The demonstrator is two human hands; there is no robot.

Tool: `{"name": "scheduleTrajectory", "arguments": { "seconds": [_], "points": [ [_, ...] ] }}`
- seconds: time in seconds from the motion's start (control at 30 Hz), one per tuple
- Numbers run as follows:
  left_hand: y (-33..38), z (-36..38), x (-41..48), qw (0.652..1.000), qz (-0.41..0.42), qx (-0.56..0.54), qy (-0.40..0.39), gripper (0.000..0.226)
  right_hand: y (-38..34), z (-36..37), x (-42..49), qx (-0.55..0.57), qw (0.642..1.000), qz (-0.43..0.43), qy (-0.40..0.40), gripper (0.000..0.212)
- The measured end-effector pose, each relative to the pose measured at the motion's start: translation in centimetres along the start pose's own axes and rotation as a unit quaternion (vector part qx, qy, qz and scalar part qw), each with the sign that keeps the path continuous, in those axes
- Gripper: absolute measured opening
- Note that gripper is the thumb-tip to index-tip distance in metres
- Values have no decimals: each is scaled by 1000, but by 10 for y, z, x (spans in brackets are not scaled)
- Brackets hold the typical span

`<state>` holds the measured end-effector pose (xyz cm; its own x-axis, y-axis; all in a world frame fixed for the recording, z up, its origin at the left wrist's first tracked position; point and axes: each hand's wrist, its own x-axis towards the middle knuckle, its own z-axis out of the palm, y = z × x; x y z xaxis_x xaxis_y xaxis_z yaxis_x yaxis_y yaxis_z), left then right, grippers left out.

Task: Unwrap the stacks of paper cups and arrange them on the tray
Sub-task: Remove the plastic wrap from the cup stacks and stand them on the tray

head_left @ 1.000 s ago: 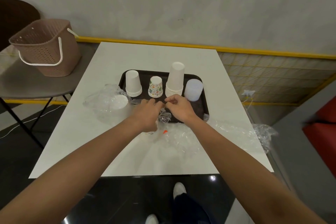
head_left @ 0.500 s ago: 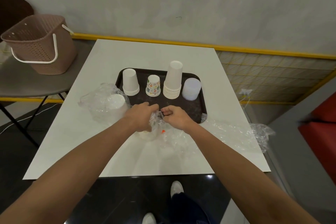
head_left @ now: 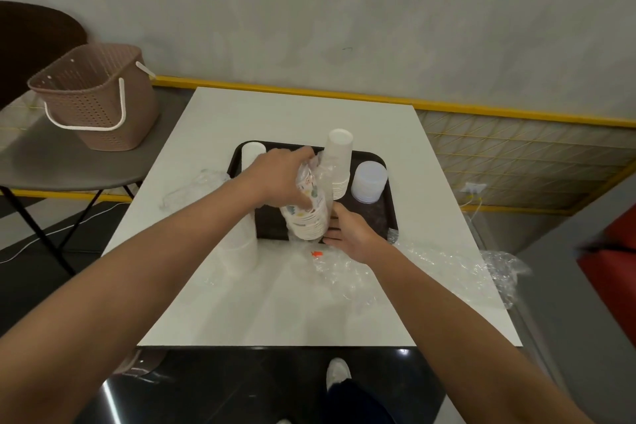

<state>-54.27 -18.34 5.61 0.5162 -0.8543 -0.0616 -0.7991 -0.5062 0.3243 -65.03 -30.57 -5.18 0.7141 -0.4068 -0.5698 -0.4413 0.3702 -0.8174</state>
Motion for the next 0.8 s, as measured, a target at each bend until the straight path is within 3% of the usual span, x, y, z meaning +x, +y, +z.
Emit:
{"name": "scheduleTrajectory", "arguments": {
  "seconds": [0.17,0.23,0.43,0.53,0.67,0.8],
  "points": [
    [5,-12,3,998,-1,-61,1,60,-20,3,-16,200,968,39,-148,44],
    [5,-12,4,995,1,-95,-9,58,-26,3,-21,207,958,28,-196,45],
    [5,-10,6,971,-15,-236,29,61,-26,-8,-18,279,950,32,-138,51],
    [6,-8,9,962,-3,-267,59,59,-32,-9,-20,334,928,34,-159,57],
    [2,-2,16,961,20,-259,96,57,-39,-8,-24,394,898,15,-195,59],
    [1,5,18,960,28,-219,173,45,-39,-5,-20,428,886,-9,-177,61]
  ]
}}
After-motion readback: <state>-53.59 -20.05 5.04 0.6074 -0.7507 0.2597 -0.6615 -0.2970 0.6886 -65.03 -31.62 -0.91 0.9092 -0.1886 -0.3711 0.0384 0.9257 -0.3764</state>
